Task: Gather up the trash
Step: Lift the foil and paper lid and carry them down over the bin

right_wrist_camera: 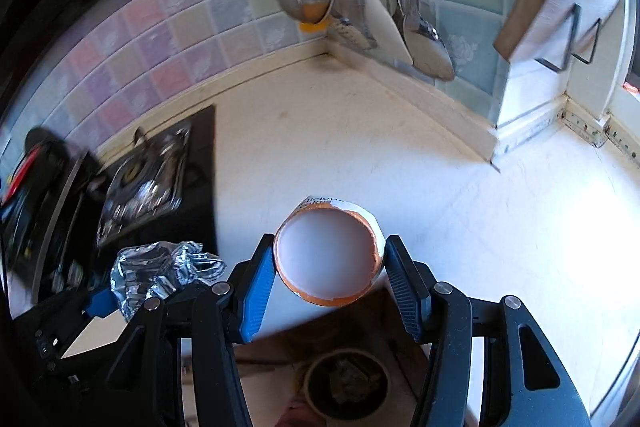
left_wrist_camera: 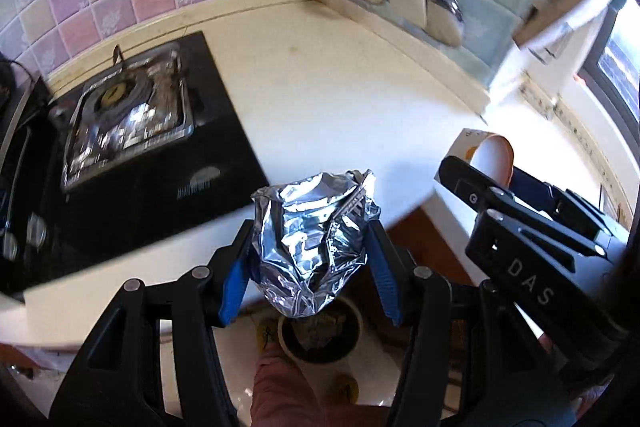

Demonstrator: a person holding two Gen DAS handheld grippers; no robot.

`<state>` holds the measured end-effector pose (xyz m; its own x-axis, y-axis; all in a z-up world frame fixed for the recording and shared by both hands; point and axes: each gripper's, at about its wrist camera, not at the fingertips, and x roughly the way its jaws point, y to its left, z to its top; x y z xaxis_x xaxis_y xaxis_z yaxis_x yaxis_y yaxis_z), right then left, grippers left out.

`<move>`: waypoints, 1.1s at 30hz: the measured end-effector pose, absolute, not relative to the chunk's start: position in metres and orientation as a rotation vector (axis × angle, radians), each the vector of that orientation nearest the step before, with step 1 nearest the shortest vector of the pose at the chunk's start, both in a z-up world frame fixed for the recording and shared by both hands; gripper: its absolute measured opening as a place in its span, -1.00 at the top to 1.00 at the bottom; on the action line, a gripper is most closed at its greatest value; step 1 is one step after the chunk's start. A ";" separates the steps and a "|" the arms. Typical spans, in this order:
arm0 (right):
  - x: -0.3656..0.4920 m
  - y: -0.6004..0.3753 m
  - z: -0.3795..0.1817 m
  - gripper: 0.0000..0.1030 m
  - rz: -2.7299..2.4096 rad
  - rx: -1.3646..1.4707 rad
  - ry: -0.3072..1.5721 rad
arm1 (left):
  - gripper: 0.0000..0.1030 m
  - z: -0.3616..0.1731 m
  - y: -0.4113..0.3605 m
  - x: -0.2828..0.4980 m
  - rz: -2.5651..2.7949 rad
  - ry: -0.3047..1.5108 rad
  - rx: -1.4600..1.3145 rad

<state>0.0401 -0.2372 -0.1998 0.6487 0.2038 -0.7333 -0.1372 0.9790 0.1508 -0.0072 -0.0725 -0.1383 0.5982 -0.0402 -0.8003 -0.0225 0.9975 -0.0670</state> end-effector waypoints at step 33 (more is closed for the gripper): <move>-0.122 -0.292 -0.486 -0.06 0.197 0.049 1.258 | 0.00 -0.415 -0.078 -0.096 -0.092 1.262 -0.151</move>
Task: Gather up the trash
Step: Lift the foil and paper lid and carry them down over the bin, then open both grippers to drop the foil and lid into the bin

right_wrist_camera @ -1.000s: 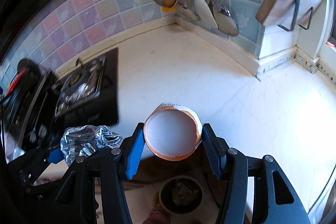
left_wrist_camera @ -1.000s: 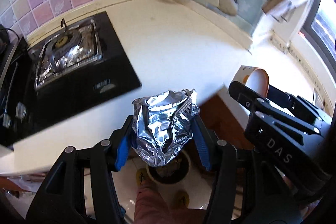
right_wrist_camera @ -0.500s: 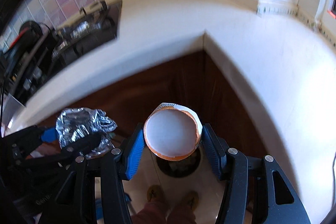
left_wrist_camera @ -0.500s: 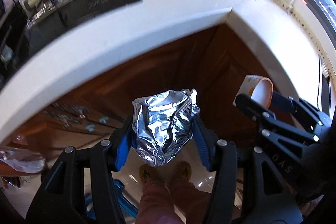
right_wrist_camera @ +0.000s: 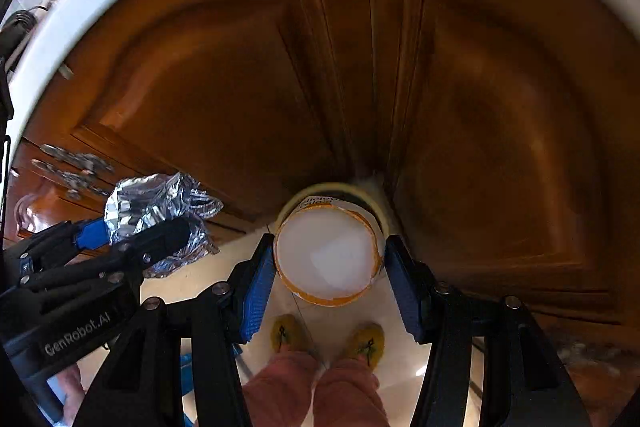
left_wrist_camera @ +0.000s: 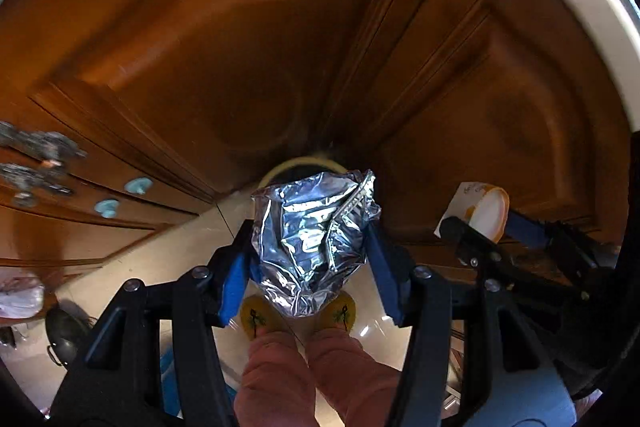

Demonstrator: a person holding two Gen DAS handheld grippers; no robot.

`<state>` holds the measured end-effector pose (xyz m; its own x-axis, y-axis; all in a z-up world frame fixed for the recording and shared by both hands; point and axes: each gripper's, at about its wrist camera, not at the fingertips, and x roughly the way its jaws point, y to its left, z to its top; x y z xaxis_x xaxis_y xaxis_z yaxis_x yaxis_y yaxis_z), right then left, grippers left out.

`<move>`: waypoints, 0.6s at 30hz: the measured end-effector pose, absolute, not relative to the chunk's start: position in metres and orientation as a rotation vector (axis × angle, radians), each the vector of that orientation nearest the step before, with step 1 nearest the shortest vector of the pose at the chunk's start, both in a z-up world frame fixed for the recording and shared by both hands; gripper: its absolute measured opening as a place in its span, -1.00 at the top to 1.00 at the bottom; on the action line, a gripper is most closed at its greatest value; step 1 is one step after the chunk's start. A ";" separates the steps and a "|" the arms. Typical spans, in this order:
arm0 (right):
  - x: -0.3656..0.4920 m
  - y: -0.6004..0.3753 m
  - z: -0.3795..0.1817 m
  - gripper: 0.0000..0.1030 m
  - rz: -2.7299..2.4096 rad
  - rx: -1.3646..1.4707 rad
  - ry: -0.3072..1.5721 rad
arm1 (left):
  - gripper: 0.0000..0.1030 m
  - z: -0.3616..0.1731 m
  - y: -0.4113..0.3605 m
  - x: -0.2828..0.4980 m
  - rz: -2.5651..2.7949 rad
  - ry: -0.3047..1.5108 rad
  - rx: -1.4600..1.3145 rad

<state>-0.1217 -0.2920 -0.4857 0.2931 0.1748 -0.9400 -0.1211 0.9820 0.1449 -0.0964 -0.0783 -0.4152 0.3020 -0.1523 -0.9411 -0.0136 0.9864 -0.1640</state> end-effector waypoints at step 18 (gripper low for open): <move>-0.087 -0.293 -0.625 -0.10 0.244 0.077 1.415 | -0.39 -0.546 -0.096 -0.055 -0.178 1.385 -0.049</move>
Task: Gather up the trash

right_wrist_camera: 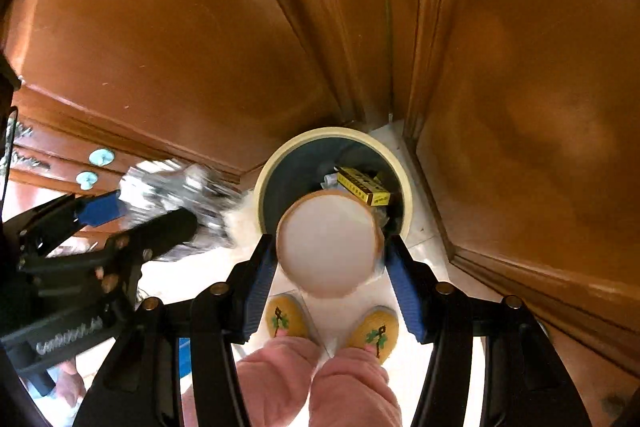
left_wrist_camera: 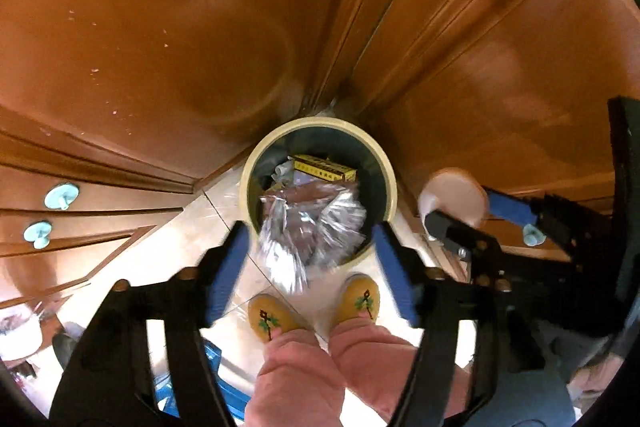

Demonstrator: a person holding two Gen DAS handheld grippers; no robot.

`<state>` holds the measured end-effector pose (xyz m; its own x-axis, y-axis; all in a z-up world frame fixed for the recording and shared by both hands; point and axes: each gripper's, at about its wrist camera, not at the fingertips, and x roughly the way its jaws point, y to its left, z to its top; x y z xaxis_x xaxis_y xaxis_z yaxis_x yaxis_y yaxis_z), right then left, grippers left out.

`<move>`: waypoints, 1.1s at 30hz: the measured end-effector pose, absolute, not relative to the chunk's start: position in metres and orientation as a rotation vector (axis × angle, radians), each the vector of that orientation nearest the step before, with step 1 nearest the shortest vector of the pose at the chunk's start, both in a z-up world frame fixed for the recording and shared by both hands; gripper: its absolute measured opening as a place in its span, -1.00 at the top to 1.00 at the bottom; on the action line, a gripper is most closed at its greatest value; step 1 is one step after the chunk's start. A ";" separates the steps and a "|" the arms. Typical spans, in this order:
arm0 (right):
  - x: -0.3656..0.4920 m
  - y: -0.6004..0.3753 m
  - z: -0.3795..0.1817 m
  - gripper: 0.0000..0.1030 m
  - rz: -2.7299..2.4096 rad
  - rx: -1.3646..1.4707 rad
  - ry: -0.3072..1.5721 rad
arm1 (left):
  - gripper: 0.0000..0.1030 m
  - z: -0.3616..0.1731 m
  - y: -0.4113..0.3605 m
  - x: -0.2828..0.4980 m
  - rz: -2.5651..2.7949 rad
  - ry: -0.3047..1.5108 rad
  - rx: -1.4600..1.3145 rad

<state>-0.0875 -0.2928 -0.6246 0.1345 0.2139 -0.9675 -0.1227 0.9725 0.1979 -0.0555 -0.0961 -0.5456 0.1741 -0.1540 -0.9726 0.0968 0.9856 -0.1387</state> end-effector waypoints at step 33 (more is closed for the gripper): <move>-0.113 -0.284 -0.335 -0.39 0.186 0.125 1.249 | -0.67 -0.252 -0.084 -0.090 -0.112 1.193 0.035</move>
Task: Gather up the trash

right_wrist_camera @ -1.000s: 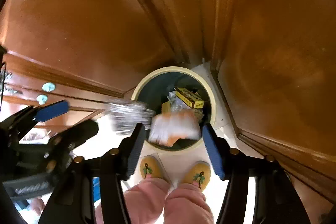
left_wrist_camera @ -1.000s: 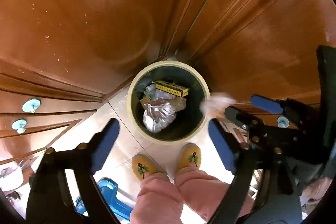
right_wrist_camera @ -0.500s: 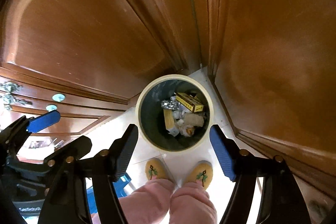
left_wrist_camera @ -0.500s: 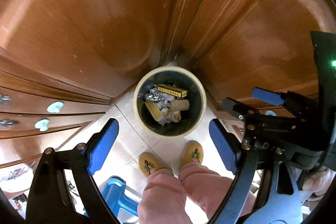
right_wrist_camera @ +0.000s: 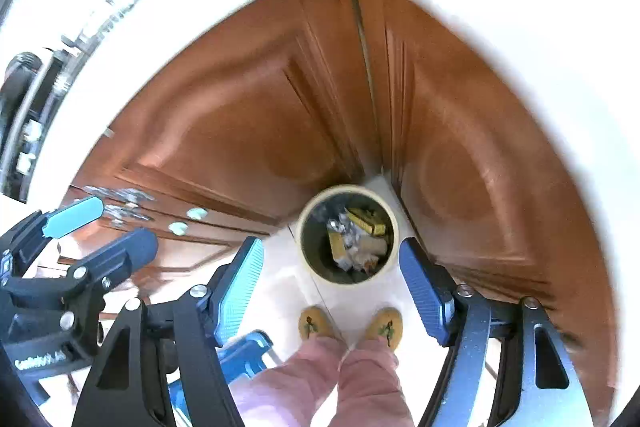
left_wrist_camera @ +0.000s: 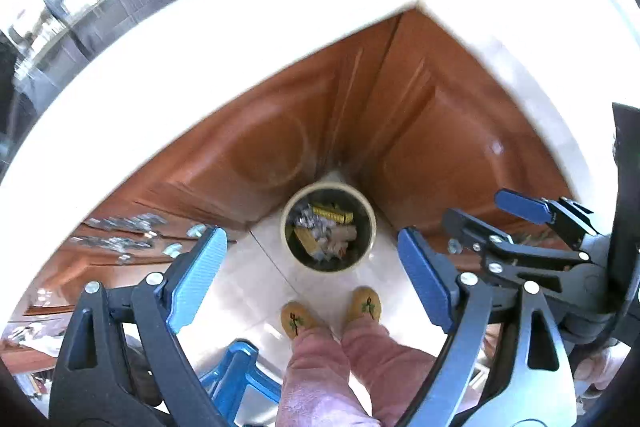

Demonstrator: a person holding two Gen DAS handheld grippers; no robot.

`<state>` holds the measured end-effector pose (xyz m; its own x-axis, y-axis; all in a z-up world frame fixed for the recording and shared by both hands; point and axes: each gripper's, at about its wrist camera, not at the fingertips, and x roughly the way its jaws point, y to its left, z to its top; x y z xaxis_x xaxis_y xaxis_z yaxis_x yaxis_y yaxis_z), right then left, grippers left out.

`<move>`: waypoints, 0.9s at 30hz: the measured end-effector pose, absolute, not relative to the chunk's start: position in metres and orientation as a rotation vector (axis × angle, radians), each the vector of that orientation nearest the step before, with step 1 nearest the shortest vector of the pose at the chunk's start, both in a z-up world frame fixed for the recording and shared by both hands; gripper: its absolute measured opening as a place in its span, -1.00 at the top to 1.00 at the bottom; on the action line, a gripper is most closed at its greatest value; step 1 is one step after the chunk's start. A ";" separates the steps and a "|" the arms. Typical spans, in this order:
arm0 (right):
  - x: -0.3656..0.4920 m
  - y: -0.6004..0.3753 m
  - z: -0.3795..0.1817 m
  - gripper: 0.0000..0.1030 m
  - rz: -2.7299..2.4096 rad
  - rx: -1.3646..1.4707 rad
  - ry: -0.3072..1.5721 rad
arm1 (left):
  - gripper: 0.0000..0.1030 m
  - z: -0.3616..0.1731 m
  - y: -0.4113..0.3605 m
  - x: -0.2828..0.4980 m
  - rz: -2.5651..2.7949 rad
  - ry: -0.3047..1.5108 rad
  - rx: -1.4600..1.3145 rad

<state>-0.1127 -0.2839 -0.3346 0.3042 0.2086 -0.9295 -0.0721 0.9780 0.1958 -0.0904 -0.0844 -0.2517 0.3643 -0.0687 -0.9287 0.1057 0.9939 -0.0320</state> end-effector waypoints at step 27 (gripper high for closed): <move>-0.139 -0.312 -0.029 -0.55 0.205 0.133 0.877 | -0.67 -0.009 -0.095 -0.132 0.094 0.781 -0.004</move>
